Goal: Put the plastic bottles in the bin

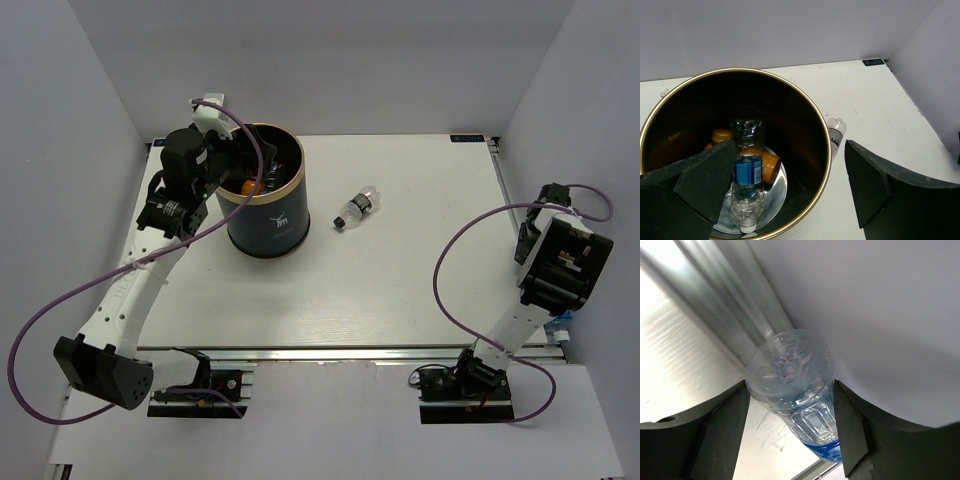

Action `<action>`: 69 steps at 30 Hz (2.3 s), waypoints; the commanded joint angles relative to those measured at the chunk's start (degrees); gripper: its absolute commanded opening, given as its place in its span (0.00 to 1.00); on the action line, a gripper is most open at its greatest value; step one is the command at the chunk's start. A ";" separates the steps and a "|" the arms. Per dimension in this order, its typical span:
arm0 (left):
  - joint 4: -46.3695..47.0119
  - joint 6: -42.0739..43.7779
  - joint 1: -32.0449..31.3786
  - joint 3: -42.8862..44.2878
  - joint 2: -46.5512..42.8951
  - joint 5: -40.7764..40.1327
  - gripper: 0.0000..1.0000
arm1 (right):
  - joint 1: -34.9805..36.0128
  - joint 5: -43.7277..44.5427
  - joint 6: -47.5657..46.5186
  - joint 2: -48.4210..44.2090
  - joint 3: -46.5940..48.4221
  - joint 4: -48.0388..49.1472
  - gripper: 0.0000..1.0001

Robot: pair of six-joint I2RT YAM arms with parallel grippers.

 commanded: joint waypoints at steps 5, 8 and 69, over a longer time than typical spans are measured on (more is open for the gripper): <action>2.56 -0.23 -0.24 -2.19 -1.66 2.33 0.98 | -0.37 -21.93 3.84 -18.06 -0.42 2.94 0.04; 2.82 -0.58 -0.33 -2.01 -0.34 4.79 0.98 | 0.85 -25.13 3.66 -23.70 -1.83 6.54 0.03; 21.19 5.93 -11.95 0.18 6.44 -8.54 0.44 | 24.15 -80.95 38.56 -36.74 0.54 37.05 0.89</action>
